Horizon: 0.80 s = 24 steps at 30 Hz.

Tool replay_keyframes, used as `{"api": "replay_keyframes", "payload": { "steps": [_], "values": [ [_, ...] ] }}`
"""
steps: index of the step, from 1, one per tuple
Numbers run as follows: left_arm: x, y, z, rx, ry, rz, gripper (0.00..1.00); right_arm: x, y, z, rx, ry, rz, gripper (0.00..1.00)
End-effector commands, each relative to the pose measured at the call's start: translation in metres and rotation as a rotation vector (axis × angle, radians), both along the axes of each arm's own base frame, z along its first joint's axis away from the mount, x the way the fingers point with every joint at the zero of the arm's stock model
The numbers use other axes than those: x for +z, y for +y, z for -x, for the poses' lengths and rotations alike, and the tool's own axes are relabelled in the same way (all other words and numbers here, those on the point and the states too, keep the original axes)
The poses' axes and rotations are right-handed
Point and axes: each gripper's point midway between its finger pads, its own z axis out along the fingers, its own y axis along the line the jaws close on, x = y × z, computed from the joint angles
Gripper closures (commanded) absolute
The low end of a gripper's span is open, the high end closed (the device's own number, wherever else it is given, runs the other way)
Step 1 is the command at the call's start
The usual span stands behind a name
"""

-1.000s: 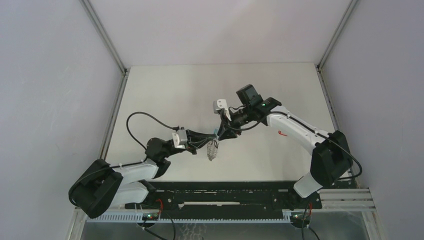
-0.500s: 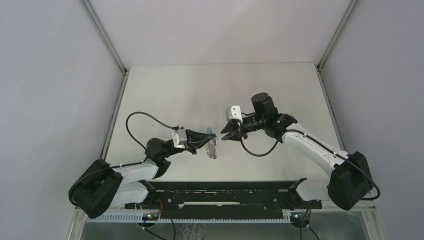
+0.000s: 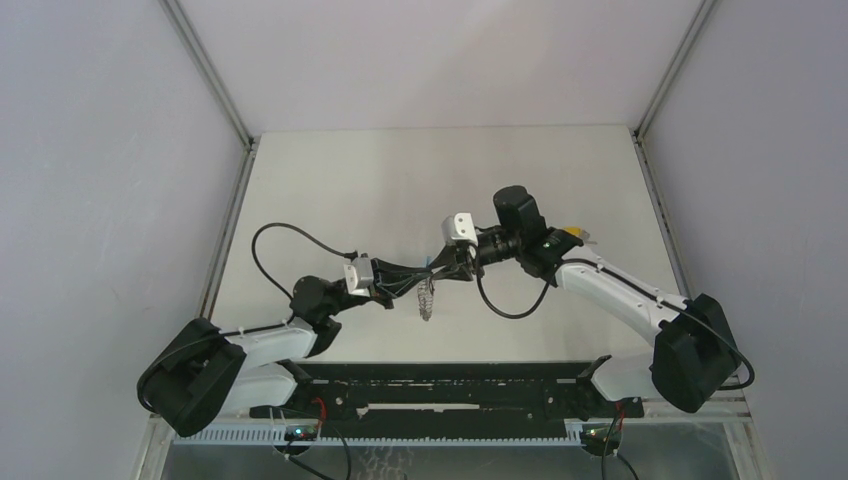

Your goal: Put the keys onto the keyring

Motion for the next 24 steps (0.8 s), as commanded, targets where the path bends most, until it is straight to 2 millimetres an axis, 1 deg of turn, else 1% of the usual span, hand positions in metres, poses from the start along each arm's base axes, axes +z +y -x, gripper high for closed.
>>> {"api": "replay_keyframes", "payload": {
  "steps": [1,3,5,7,9,11,12,14,16,20,24],
  "values": [
    [0.026,0.003,0.003,0.007,-0.07,0.072,1.0,0.011,0.006,0.004,0.038,-0.014,-0.044,0.76],
    [0.027,0.002,0.002,0.007,-0.069,0.073,1.0,0.011,0.006,0.004,0.043,-0.012,-0.047,0.79],
    [0.027,0.002,0.002,0.004,-0.066,0.073,1.0,0.012,0.007,0.005,0.049,-0.009,-0.05,0.83],
    [0.026,0.002,0.001,0.007,-0.063,0.072,1.0,0.012,0.006,0.006,0.056,-0.003,-0.044,0.9],
    [0.024,0.001,0.001,0.009,-0.059,0.07,1.0,0.011,0.006,0.006,0.062,-0.001,-0.036,1.0],
    [0.024,0.001,-0.001,0.013,-0.055,0.069,0.97,0.01,0.005,0.004,0.05,0.006,-0.018,1.0],
    [0.023,0.001,-0.002,0.018,-0.052,0.068,0.93,0.009,0.003,0.002,0.039,0.008,-0.005,1.0],
    [0.018,0.003,-0.004,0.035,-0.045,0.062,0.82,0.007,-0.002,-0.002,0.011,0.013,0.035,1.0],
    [0.012,0.006,-0.007,0.059,-0.04,0.054,0.74,0.005,-0.009,-0.005,-0.025,0.022,0.102,1.0],
    [0.004,0.013,-0.013,0.082,-0.016,0.035,0.67,0.002,-0.022,-0.011,-0.084,0.033,0.23,1.0],
    [-0.008,0.01,-0.019,0.08,0.016,-0.042,0.64,0.001,-0.03,-0.016,-0.132,0.031,0.375,1.0]
  ]
}}
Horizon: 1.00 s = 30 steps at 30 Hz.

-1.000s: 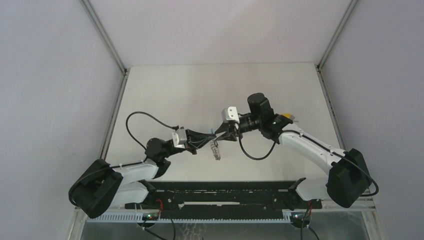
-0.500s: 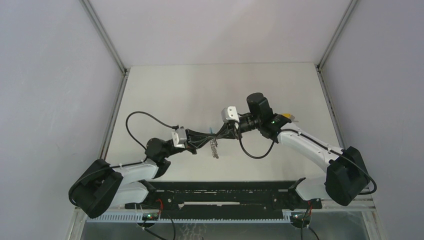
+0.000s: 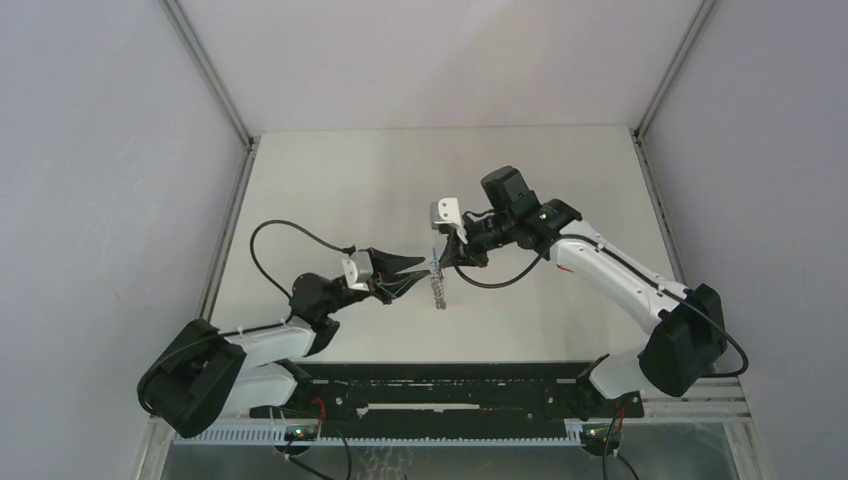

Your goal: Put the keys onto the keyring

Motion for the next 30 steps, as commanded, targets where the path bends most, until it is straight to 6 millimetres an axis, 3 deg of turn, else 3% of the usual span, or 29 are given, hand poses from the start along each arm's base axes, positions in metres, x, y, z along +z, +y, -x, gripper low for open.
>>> {"api": "replay_keyframes", "payload": {
  "steps": [1,10,30],
  "values": [
    [-0.006,0.002,-0.004,0.013,0.001,-0.053,0.64,0.005,-0.014,-0.004,-0.042,-0.036,0.179,1.0],
    [-0.008,0.001,-0.008,0.019,-0.021,-0.119,0.64,-0.002,-0.014,-0.005,-0.041,-0.076,0.398,1.0],
    [-0.002,-0.011,-0.003,-0.072,-0.011,-0.091,0.7,0.002,0.003,0.004,0.031,-0.139,0.516,1.0]
  ]
}}
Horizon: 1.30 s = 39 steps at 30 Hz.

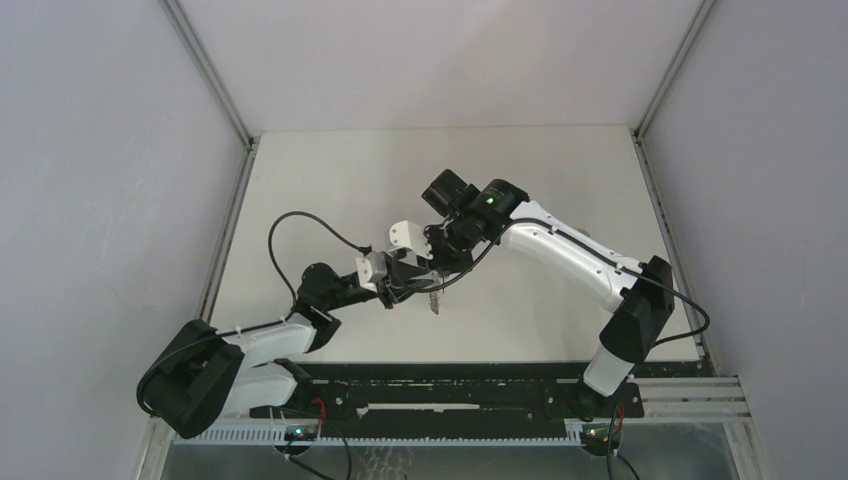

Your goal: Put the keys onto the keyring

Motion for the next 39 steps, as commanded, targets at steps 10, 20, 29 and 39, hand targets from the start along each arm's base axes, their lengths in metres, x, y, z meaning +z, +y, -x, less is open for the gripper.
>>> {"api": "replay_keyframes", "payload": {
  "steps": [10,20,29,39],
  "values": [
    [0.026,-0.01,-0.006,-0.037,-0.054,0.052,0.76,0.019,0.016,0.002,0.051,-0.057,-0.035,1.0],
    [0.026,-0.015,-0.005,-0.059,-0.057,0.054,0.85,0.019,0.022,0.004,0.065,-0.06,-0.043,1.0],
    [0.034,-0.009,-0.002,-0.03,-0.069,0.127,1.0,0.032,0.018,0.004,0.057,-0.109,-0.16,0.86],
    [0.046,-0.001,-0.001,-0.009,-0.081,0.174,1.0,0.053,-0.007,0.003,0.045,-0.073,-0.52,0.67]
  ]
}}
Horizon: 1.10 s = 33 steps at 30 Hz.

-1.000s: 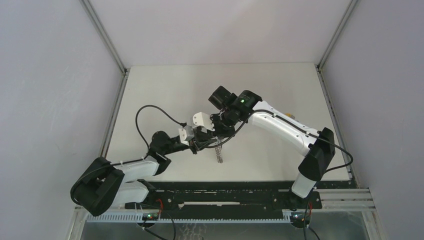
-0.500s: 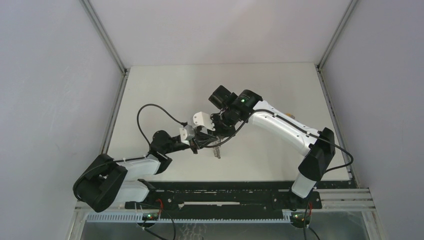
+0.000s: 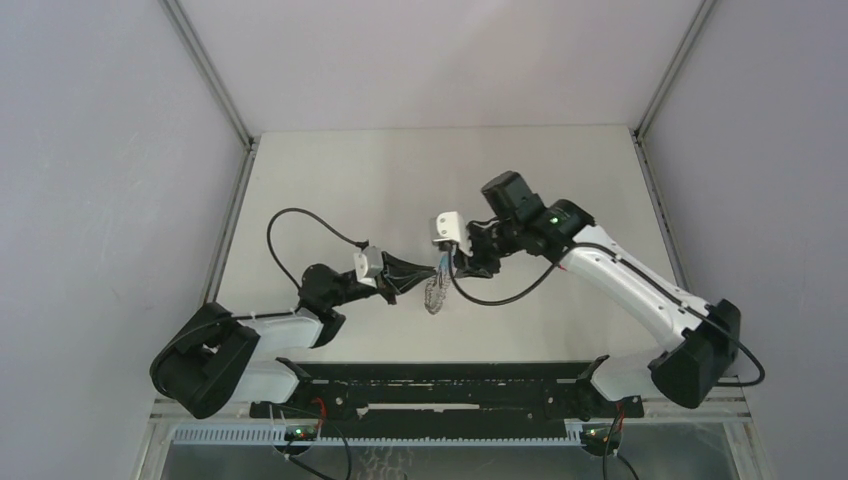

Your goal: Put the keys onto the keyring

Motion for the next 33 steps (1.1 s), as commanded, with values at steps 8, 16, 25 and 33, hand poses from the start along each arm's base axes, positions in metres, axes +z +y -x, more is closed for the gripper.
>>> {"api": "replay_keyframes", "payload": {
  "steps": [8,16,25,33],
  "values": [
    [0.036,0.008,0.002,0.031,-0.088,0.101,1.0,0.027,0.023,-0.001,0.125,0.044,-0.366,0.7],
    [0.038,0.008,0.003,0.033,-0.089,0.108,1.0,0.023,0.032,0.0,0.151,0.083,-0.414,0.72],
    [0.043,0.01,0.005,0.038,-0.095,0.125,1.0,0.011,0.035,-0.002,0.148,0.125,-0.398,0.75],
    [0.043,0.01,0.005,0.041,-0.097,0.127,1.0,0.008,0.035,-0.002,0.147,0.133,-0.392,0.87]
  ]
}}
